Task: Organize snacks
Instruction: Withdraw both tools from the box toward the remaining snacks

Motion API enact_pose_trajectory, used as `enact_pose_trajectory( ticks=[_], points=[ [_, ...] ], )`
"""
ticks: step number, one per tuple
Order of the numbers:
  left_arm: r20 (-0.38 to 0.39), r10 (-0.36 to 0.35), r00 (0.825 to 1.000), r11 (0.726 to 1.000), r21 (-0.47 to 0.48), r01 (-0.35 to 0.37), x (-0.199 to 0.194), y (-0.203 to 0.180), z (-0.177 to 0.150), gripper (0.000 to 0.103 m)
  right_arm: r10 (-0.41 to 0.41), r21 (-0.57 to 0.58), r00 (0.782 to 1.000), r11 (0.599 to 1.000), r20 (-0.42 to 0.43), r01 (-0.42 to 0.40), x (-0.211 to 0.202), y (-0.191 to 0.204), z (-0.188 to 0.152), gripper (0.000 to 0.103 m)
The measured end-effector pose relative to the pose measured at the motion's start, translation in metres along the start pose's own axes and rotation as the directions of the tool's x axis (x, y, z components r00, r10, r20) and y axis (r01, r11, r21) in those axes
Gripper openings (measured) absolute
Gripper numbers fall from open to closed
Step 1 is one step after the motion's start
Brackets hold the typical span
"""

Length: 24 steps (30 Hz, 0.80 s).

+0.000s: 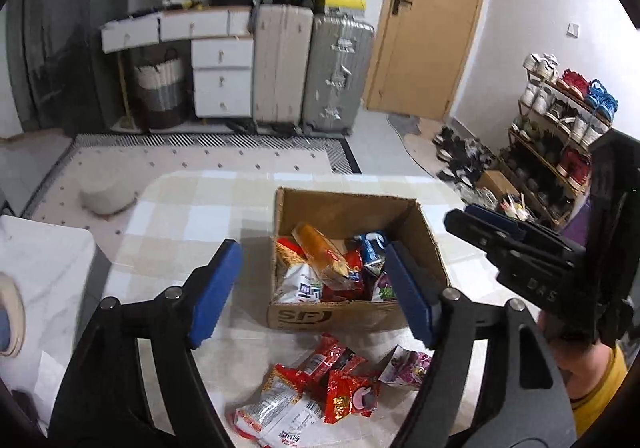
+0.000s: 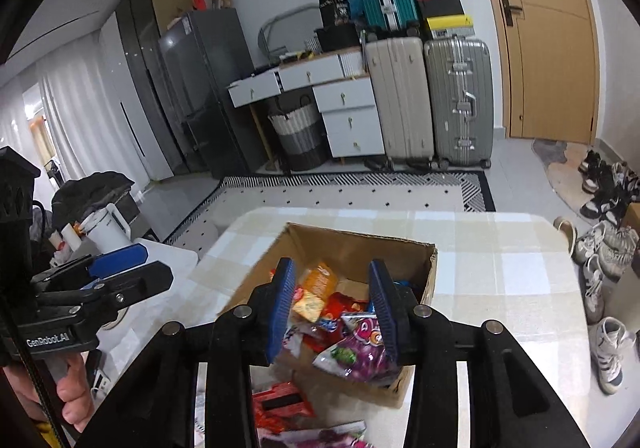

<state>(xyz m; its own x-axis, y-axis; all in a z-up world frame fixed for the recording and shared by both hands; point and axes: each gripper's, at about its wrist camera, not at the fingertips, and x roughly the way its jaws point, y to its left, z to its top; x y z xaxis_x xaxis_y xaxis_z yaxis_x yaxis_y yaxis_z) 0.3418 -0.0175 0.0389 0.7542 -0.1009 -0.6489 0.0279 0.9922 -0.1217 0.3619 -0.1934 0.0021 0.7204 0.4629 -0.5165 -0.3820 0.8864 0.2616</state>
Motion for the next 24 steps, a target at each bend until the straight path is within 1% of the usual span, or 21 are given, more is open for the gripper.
enact_pose_trajectory(
  ticks=[5,7,10,12,15,17,18,20,22,24],
  points=[
    [0.025,-0.007,1.0,1.0,0.011,0.007,-0.041,-0.009,-0.011,0.076,0.003,-0.011,0.999,1.0,0.038,-0.003,-0.038,0.017,-0.006,0.04],
    [0.044,-0.003,0.999,1.0,0.014,0.002,-0.062,-0.013,-0.017,0.079,0.012,-0.019,0.998,1.0,0.062,-0.011,-0.058,0.026,-0.01,0.041],
    [0.076,-0.001,0.997,1.0,0.02,0.0,-0.093,-0.019,-0.026,0.08,0.023,-0.031,0.994,0.999,0.11,-0.02,-0.09,0.042,-0.015,0.052],
    [0.087,-0.005,0.996,1.0,0.029,0.003,-0.112,-0.023,-0.033,0.081,0.035,-0.036,0.988,0.999,0.149,-0.03,-0.113,0.051,-0.02,0.052],
    [0.101,0.0,0.995,0.999,0.044,-0.004,-0.14,-0.031,-0.043,0.081,0.049,-0.037,0.983,0.998,0.177,-0.043,-0.141,0.063,-0.027,0.055],
    [0.12,0.004,0.993,0.999,0.048,-0.01,-0.16,-0.034,-0.051,0.082,0.065,-0.041,0.979,0.997,0.193,-0.058,-0.158,0.071,-0.034,0.063],
    [0.131,0.005,0.991,0.999,0.047,-0.011,-0.172,-0.035,-0.057,0.082,0.071,-0.046,0.976,0.997,0.207,-0.062,-0.169,0.078,-0.04,0.069],
    [0.151,0.008,0.988,0.999,0.044,-0.015,-0.191,-0.036,-0.067,0.086,0.074,-0.054,0.968,0.997,0.238,-0.063,-0.188,0.086,-0.05,0.078],
    [0.167,0.007,0.986,0.999,0.041,-0.014,-0.21,-0.036,-0.079,0.088,0.08,-0.059,0.962,0.996,0.262,-0.066,-0.203,0.095,-0.062,0.082],
    [0.184,0.011,0.983,0.999,0.036,-0.018,-0.229,-0.037,-0.093,0.09,0.096,-0.053,0.95,0.995,0.296,-0.084,-0.219,0.101,-0.074,0.087]
  ],
)
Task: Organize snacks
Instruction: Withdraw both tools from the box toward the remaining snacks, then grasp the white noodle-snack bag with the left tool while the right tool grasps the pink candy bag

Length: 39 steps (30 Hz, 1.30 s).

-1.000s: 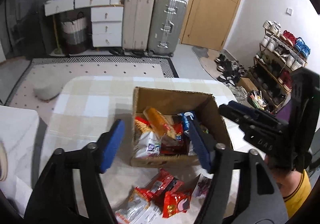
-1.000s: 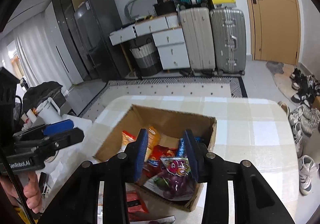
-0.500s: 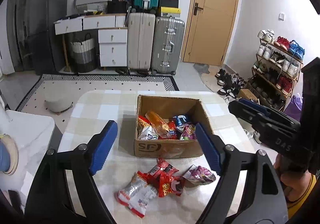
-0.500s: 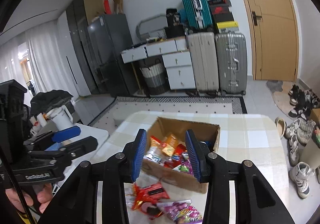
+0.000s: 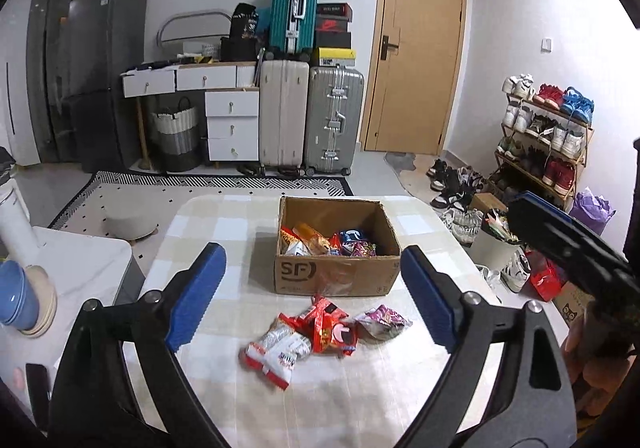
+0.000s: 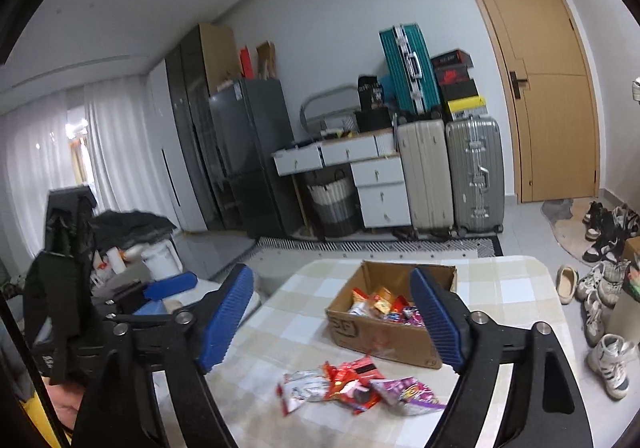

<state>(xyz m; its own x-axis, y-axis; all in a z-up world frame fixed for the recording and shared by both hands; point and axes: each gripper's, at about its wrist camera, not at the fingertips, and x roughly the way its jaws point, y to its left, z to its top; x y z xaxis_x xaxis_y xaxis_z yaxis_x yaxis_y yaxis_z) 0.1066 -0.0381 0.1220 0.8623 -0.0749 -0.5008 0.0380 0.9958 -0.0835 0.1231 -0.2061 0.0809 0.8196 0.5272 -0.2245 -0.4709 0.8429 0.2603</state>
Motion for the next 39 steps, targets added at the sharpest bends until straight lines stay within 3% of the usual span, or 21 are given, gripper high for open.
enact_pose_trajectory(
  ticks=[2,7,15,20,26,39],
  points=[
    [0.01,-0.006,1.0,1.0,0.0,0.006,-0.016,0.003,-0.009,0.103,0.019,0.011,0.999,1.0,0.027,-0.02,-0.015,0.006,-0.008,0.092],
    [0.034,-0.016,0.999,1.0,0.011,0.015,-0.053,0.008,-0.036,0.103,0.017,-0.029,0.997,0.999,0.075,-0.015,-0.042,0.02,-0.024,0.1],
    [0.032,-0.039,0.999,0.996,-0.076,0.042,-0.08,0.044,-0.092,0.103,-0.005,-0.06,0.995,0.998,0.096,0.011,-0.061,0.02,-0.066,0.102],
    [-0.028,-0.033,0.999,0.998,-0.054,0.032,-0.058,0.056,-0.132,0.103,-0.044,-0.068,0.997,0.996,0.066,0.048,-0.051,0.013,-0.097,0.102],
    [-0.118,-0.047,0.992,0.998,-0.05,0.041,-0.006,0.054,-0.155,0.103,-0.057,-0.051,0.998,0.997,0.004,0.057,-0.025,0.002,-0.117,0.102],
    [-0.218,-0.022,0.976,1.0,-0.025,0.017,0.106,0.067,-0.147,0.103,-0.058,0.026,0.995,0.998,-0.082,0.06,0.025,-0.036,-0.138,0.102]
  ],
)
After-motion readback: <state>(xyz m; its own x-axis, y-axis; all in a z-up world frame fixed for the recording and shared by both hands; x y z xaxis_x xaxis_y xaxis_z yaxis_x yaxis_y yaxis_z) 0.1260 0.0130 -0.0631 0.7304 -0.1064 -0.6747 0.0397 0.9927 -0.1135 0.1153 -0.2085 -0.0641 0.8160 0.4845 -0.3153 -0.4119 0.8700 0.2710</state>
